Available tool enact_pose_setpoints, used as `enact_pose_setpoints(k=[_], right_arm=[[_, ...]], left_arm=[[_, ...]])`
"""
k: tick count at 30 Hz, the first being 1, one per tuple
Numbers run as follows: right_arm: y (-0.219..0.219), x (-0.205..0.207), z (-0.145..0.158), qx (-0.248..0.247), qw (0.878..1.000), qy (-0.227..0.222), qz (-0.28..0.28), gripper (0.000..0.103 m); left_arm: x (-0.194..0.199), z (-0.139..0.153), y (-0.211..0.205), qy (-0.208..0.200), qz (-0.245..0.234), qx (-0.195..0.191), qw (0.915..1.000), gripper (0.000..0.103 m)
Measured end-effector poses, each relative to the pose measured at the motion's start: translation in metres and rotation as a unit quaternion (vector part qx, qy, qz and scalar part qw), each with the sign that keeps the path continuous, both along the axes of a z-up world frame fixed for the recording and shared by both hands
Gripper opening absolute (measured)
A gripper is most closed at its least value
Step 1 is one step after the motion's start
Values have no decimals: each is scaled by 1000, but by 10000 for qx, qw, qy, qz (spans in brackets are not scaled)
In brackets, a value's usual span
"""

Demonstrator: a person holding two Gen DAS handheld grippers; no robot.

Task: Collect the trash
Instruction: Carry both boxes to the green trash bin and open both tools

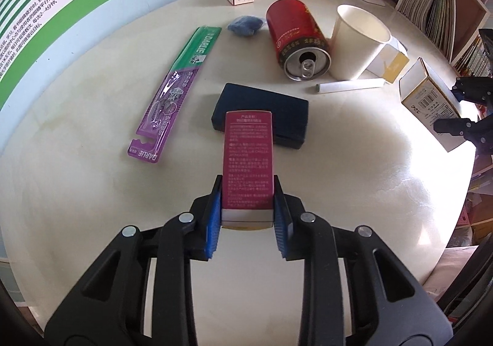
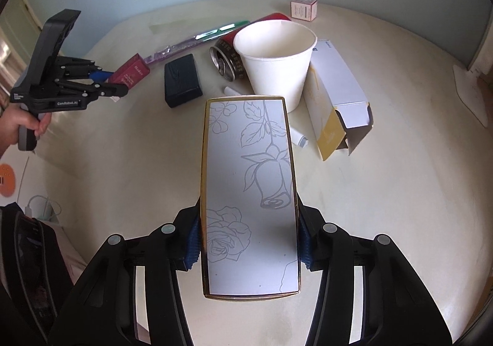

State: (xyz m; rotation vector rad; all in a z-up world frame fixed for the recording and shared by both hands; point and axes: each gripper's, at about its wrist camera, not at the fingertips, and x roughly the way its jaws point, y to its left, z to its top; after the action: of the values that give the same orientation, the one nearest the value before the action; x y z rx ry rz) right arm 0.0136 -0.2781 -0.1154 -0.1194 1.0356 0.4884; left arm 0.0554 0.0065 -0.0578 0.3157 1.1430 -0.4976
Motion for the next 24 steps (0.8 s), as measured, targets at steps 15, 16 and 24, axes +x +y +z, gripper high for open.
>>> enact_pose_setpoints(k=[15,16,24], right_arm=[[-56,-109,14,129,9817,-269,-1881,50],[-62,-123,14,126,9783,-269,-2052,50],[-119,-226,-2,217,9487,-208,-3146,50]], left_arm=[[-48,24,-82,-139,-1735,-198,9845,26],[-53,23,-92,-120,-1907,-216,9813,26],[-118,19,-176,10,-3071,-305,9512,26]])
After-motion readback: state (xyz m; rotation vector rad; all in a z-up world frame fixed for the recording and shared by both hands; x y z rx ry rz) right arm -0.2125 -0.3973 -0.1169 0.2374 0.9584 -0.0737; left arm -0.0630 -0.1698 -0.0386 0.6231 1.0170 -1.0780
